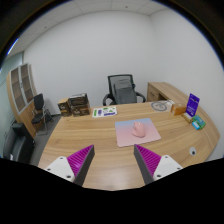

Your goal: Arrange mouse

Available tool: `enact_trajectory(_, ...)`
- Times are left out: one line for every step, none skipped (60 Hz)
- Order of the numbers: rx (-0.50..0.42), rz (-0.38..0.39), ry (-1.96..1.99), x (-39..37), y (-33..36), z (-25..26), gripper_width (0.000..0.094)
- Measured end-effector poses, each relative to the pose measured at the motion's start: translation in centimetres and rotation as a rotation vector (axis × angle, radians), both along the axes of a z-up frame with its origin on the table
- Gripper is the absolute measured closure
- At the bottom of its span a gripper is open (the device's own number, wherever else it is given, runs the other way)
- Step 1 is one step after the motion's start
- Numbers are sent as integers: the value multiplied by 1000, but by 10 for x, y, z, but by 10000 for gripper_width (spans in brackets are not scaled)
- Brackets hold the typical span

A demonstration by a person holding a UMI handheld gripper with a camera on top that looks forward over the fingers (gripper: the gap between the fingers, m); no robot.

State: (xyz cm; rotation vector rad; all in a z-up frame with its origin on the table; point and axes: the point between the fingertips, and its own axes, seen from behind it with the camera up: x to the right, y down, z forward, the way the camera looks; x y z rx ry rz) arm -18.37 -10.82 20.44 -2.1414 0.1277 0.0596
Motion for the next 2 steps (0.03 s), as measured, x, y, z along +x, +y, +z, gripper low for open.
enact_trajectory(0, -1, -1, -4, -8, 2, 97)
enact_trajectory(0, -2, 0, -7, -15, 4, 94)
